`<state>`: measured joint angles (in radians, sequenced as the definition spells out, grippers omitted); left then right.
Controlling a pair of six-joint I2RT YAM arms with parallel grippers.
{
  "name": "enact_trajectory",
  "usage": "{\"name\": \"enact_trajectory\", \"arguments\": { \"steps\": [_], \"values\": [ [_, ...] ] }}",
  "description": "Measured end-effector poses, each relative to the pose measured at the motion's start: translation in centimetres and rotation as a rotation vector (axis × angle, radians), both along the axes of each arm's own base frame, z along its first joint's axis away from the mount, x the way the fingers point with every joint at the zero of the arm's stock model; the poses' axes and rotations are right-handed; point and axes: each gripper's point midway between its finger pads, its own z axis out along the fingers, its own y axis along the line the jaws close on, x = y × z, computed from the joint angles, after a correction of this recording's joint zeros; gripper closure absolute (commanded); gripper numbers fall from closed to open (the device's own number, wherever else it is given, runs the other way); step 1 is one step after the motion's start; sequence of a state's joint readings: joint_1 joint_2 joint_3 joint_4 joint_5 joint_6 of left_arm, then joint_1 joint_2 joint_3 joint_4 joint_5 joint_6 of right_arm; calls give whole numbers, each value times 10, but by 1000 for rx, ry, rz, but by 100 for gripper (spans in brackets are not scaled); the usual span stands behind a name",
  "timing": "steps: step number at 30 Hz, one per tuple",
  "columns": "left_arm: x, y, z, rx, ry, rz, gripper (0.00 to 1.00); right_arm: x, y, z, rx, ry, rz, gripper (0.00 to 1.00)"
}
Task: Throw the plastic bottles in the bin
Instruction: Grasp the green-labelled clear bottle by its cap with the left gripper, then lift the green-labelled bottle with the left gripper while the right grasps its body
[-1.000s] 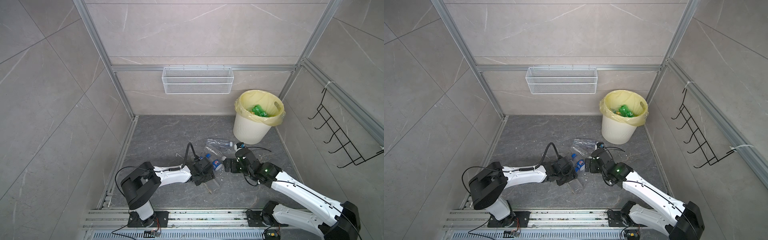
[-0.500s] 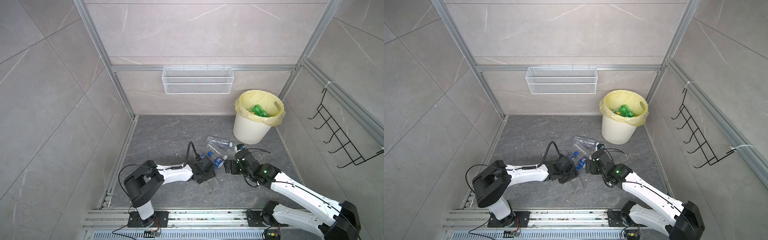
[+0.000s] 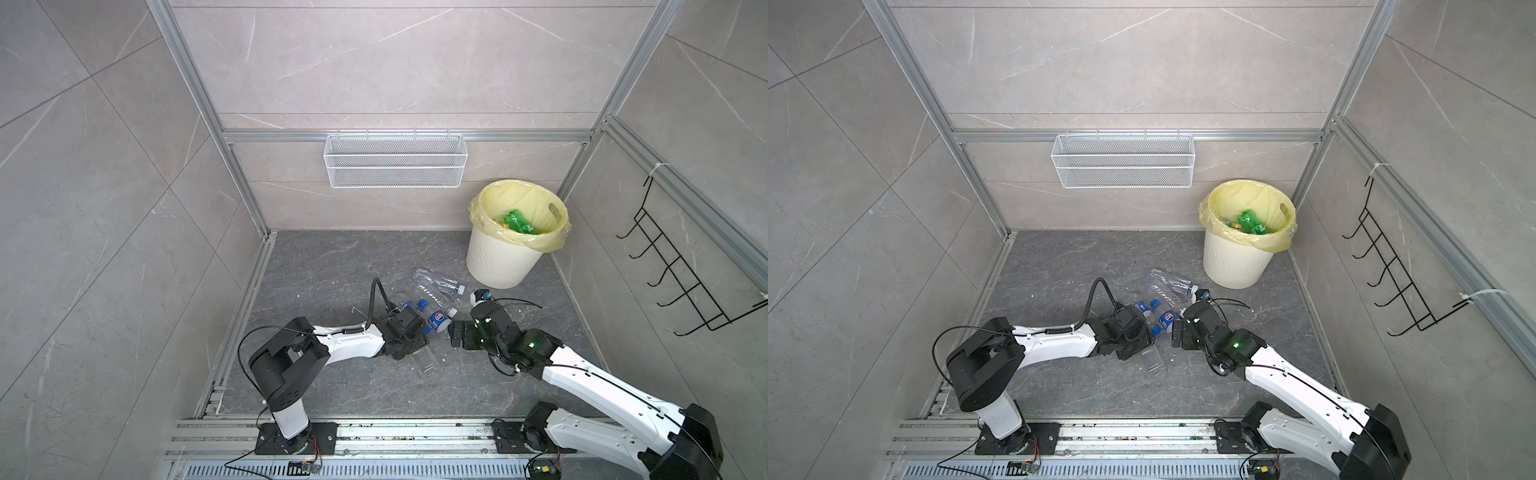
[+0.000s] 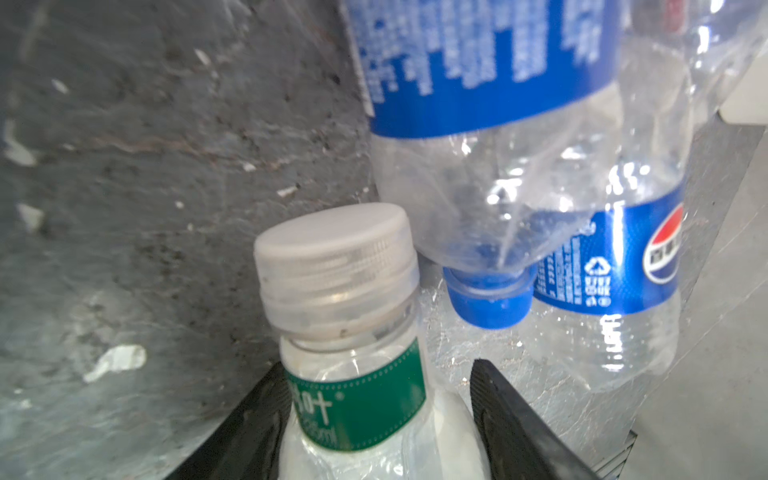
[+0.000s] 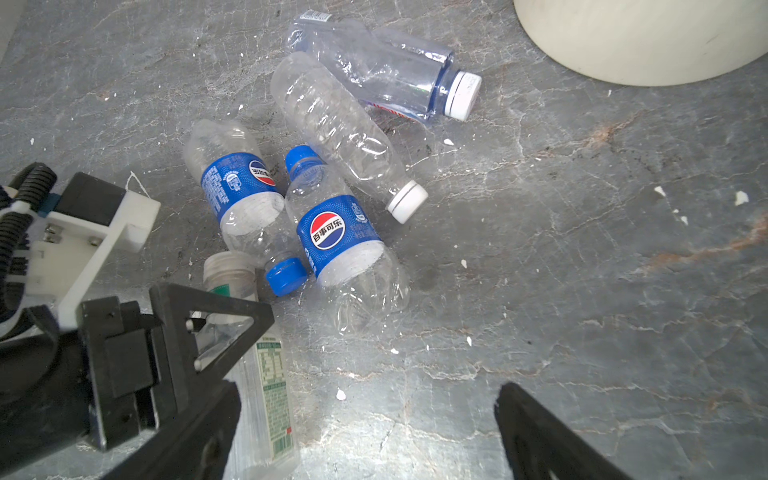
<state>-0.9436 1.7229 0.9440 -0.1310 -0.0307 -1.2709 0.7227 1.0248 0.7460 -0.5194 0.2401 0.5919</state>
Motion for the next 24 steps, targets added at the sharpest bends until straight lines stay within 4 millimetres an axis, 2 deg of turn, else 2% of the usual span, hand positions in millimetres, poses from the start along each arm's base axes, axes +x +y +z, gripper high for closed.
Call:
{"name": "enact_trajectory", "arguments": {
  "steps": [3, 9, 13, 18, 24],
  "values": [
    [3, 12, 1, 9, -7, 25, 35, 0, 0, 0, 0, 0, 0, 0],
    [3, 53, 3, 41, -3, 93, 38, 0, 0, 0, 0, 3, 0, 0],
    [8, 74, 12, 43, -16, 138, 40, -2, 2, -1, 17, 17, -3, 0],
    [14, 88, 27, 36, -34, 159, 41, -5, 7, 2, 52, 37, 0, 1],
    [18, 99, 43, 48, -48, 152, 43, -5, 15, 18, 92, 39, 7, 0]
  ]
}}
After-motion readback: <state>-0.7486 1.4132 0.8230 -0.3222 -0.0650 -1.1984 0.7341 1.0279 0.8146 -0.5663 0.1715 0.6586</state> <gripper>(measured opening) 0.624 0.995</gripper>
